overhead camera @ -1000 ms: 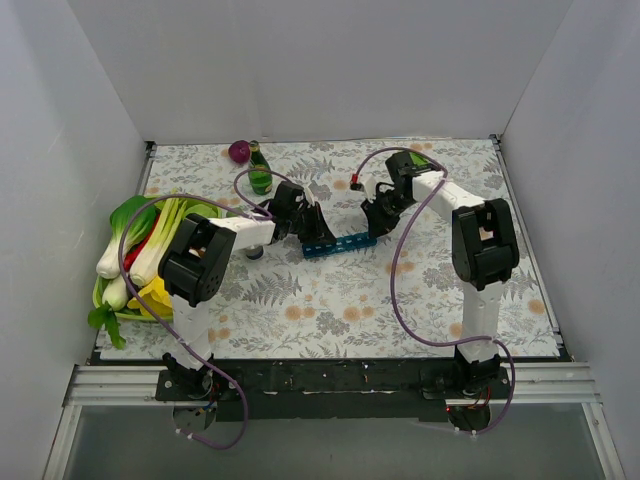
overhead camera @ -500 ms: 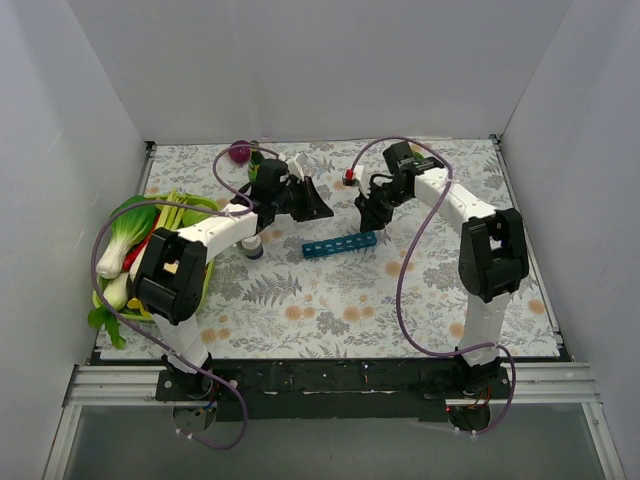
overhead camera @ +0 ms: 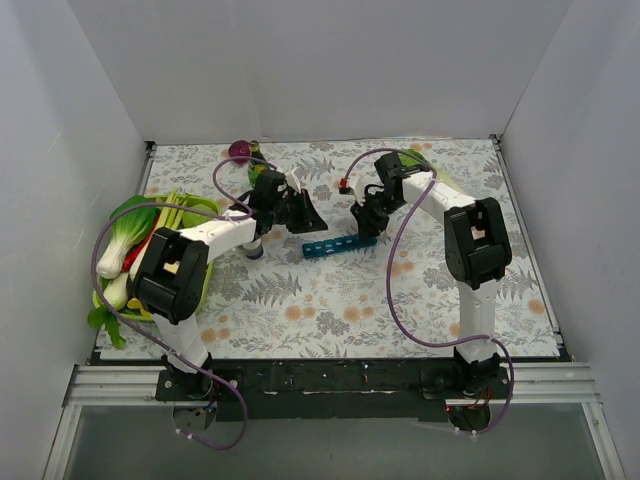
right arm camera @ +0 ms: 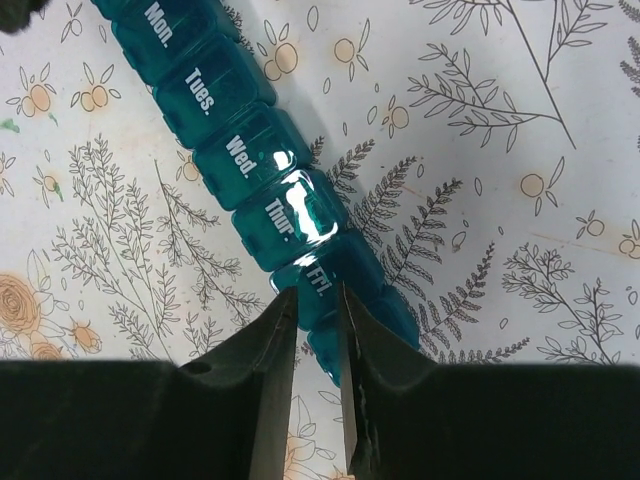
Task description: Sort the pills into containers
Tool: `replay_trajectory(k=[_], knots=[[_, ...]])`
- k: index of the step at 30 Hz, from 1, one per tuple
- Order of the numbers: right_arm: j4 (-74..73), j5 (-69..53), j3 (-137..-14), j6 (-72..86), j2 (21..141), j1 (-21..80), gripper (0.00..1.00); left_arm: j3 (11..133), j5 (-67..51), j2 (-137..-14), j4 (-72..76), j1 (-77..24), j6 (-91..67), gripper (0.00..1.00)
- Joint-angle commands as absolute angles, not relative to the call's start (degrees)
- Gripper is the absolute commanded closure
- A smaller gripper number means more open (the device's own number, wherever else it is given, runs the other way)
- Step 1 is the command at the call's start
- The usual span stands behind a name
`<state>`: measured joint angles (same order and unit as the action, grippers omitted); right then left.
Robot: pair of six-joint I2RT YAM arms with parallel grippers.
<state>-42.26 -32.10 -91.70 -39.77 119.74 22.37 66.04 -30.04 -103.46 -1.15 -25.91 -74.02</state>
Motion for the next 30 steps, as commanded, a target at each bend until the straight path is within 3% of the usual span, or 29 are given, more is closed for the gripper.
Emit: replay_trajectory(k=[1,4,6,7,8,9,10,11,14,24,30], knots=[[-44.82,-33.22,-93.77,-40.95,117.7,22.41,0.69,64.52,-30.32,-96.42,-1.14,-24.44,-71.55,0.94],[-48.5,-37.17,-96.23,-44.89,115.24,22.41,0.59,62.58,-30.24,-91.42,-1.67,-24.0,-69.26,0.87],[-50.35,-39.62,-96.42,-48.14,113.83,22.67,0.44,60.57,-28.58,-87.73,-2.19,-23.73,-66.38,0.78],[-51.14,-40.51,-95.28,-50.86,112.43,23.02,0.36,59.86,-27.69,-83.8,-2.81,-23.64,-65.14,0.68],[-51.41,-41.3,-93.97,-57.68,111.46,23.64,0.22,58.9,-26.82,-81.76,-3.07,-23.64,-63.91,0.6],[-51.33,-42.35,-92.3,-61.05,110.58,23.99,0.17,57.93,-25.41,-79.74,-3.42,-23.47,-62.77,0.52],[-50.98,-42.8,-90.28,-65.7,108.91,24.34,0.13,56.27,-24.62,-75.28,-4.3,-23.38,-59.8,0.34],[-50.89,-43.06,-87.04,-73.66,108.2,25.13,0.07,55.29,-23.65,-73.23,-4.65,-23.2,-58.63,0.25],[-46.16,-40.26,-82.72,-79.01,106.79,27.15,0.05,51.08,-20.66,-63.66,-6.5,-22.77,-53.8,0.03],[-36.57,-31.65,-85.16,-73.83,112.23,29.62,0.08,34.39,-27.33,-38.17,-6.59,-22.5,-45.09,0.02],[-35.51,-28.05,-85.69,-71.11,115.57,30.94,0.13,29.71,-30.14,-32.61,-5.71,-22.59,-45.53,0.02]])
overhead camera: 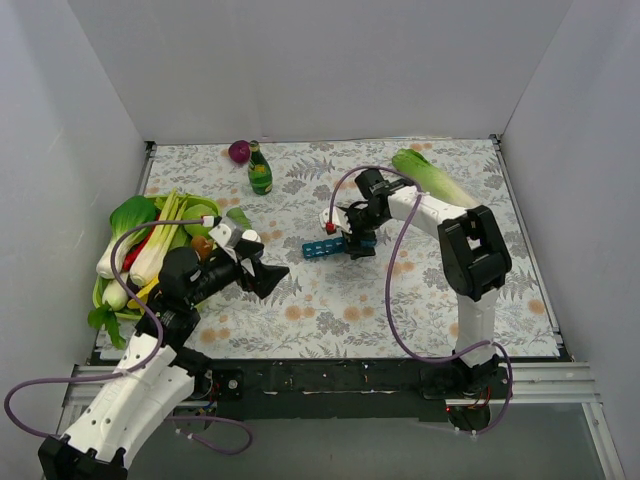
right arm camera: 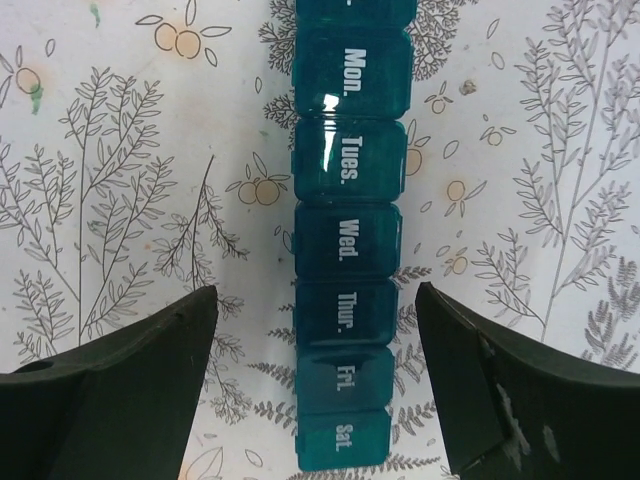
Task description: Sort the pills into containers
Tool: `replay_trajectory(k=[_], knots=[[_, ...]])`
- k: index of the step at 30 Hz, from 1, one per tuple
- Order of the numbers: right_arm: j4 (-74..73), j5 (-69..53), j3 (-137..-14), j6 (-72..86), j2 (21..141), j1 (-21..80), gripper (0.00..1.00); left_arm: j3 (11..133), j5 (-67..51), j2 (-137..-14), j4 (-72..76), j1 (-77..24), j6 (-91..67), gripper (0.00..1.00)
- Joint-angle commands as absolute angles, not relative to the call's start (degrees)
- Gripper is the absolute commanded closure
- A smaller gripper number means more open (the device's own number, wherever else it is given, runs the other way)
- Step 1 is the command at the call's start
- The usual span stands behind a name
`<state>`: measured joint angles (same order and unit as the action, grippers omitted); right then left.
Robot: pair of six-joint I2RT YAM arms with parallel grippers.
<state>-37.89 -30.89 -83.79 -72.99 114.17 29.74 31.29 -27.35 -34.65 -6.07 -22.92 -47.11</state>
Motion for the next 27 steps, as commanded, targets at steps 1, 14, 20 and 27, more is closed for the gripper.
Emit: replay_trajectory(k=[1,14,20,27], knots=[[-35.25,-27.78,-85.87,-70.58,116.1,30.94,0.14,29.45,-30.41,-31.91,-5.63,-22.59,-45.61,0.02],[-37.26,-26.98,-85.35,-68.29,117.86,30.94,0.45,27.86,-35.41,-32.78,-4.22,-22.59,-46.5,0.02],[-36.13,-27.33,-78.41,-66.98,112.86,31.03,0.65,25.76,-42.79,-32.43,-1.59,-22.59,-41.24,0.05],[-36.56,-27.94,-68.92,-63.2,104.17,31.03,0.74,22.85,-47.55,-34.8,2.18,-24.07,-28.31,0.07]])
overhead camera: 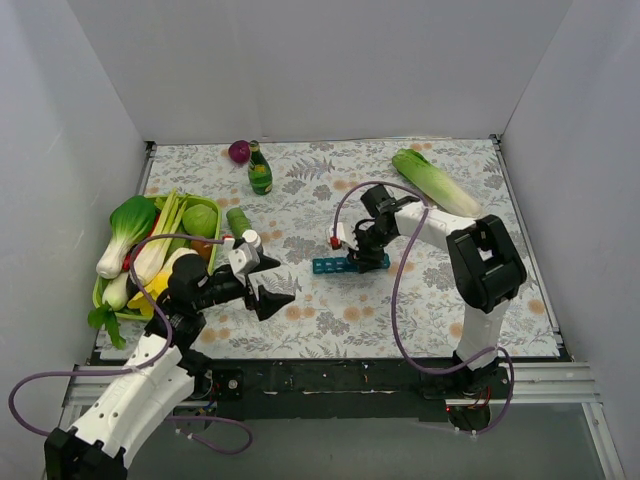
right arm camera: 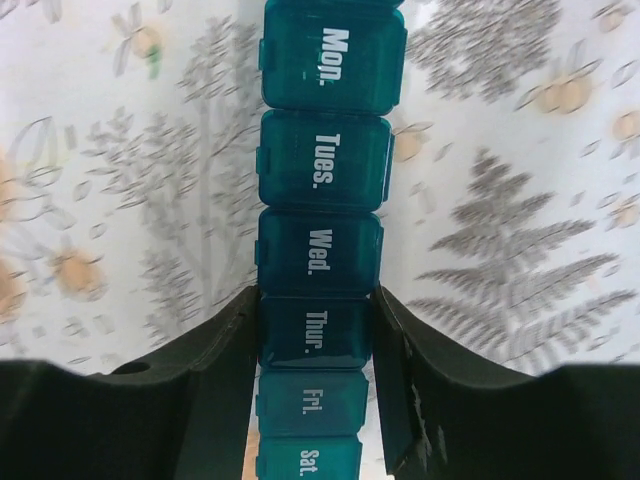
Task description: Sort the pills into containers
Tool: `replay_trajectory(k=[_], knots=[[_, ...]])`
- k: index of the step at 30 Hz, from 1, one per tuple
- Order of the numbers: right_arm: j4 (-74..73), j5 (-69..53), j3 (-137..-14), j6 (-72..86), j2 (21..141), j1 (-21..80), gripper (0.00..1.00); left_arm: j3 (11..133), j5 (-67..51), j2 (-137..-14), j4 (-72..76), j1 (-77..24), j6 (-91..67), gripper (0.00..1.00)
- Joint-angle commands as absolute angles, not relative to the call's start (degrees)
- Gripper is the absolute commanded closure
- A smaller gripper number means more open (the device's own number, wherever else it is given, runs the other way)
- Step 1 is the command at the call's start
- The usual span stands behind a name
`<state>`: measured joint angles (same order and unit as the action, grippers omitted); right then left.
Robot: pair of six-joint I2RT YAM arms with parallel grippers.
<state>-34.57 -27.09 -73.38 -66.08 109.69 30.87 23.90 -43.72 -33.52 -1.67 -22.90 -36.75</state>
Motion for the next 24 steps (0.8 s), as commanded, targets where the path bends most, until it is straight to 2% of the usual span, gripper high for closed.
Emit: replay_trajectory(k=[1,9,15,24], knots=[[-36.3,-28.21,-67.86,-62.85,103.28,31.11,0.74,22.42,-47.9,-35.33,2.72,-24.78,-25.95,0.07],[-30.24,-27.78,-56.44,-58.45,94.67,33.83,0.76,23.38,-42.45,-48.57,3.43,-33.12,-13.81,0.11],[-24.01,-25.41,-52.39,-55.64,90.27,35.42,0.76,25.04,-37.01,-58.35,4.39,-38.13,-6.69,0.11],[-18.63,-23.55,-47.02,-54.14,87.54,37.18,0.77,25.66,-29.02,-69.34,13.61,-41.22,-4.92,0.12]])
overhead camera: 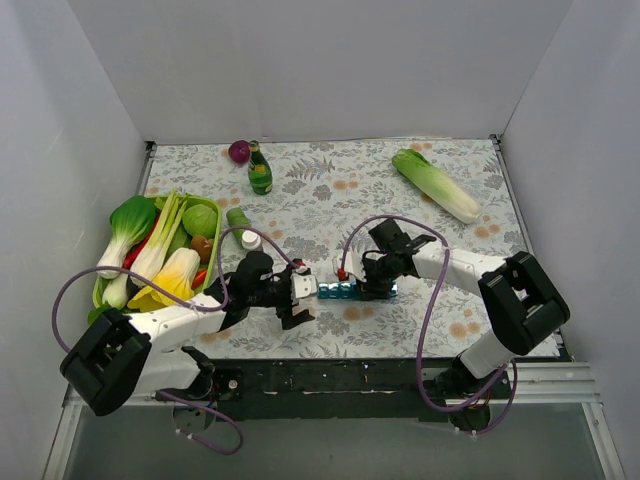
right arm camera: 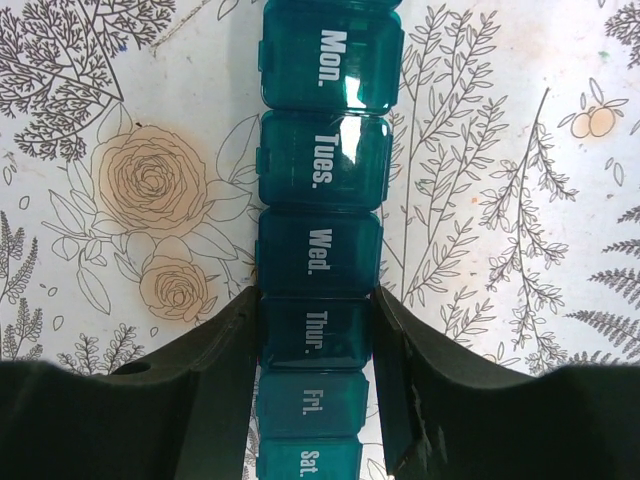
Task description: Sort the pills into containers
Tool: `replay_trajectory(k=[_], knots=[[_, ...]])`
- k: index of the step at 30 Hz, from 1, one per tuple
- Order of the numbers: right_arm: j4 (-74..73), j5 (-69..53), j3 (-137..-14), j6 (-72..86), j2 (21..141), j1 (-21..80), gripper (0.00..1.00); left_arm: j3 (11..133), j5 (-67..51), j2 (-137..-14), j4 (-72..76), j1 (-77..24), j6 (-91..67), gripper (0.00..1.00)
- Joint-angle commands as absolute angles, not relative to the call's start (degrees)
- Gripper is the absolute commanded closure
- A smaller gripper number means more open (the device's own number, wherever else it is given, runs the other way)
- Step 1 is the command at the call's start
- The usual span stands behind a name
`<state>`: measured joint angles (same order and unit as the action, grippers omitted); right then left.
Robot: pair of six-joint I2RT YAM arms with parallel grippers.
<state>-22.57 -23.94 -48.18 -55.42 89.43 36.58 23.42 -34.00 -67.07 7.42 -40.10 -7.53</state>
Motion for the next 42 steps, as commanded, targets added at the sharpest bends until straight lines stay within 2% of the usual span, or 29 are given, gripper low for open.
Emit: replay_trajectory(k=[1,11,21,28,29,36,40,42], knots=[[-18.28,-23.55,-46.85,-54.23,87.54,37.35,0.77,25.75,-28.57,-70.13,14.49,-41.39,-4.83,0.13],[-16.96,-24.17,-45.79,-53.96,86.4,37.53,0.78,26.45,-22.95,-79.1,23.2,-43.59,-3.61,0.16],[-17.05,-25.31,-45.7,-53.96,86.57,37.53,0.78,28.38,-22.58,-84.11,24.61,-43.68,-3.95,0.33],[-17.14,-25.49,-45.79,-53.96,87.01,37.44,0.78,29.09,-23.29,-85.78,23.47,-43.77,-3.69,0.54],[-17.23,-25.49,-45.88,-53.88,87.1,37.53,0.78,29.27,-23.55,-86.04,23.12,-43.77,-3.6,0.61],[-16.88,-25.05,-45.35,-54.05,87.45,37.44,0.78,30.85,-25.31,-85.08,18.99,-43.77,-6.14,0.9],[-16.08,-24.43,-44.74,-54.14,87.71,37.53,0.78,31.64,-28.21,-83.41,15.3,-43.77,-8.35,1.0],[-15.73,-24.08,-44.56,-54.14,87.72,37.53,0.78,32.08,-29.79,-82.97,13.28,-43.68,-9.57,1.0]])
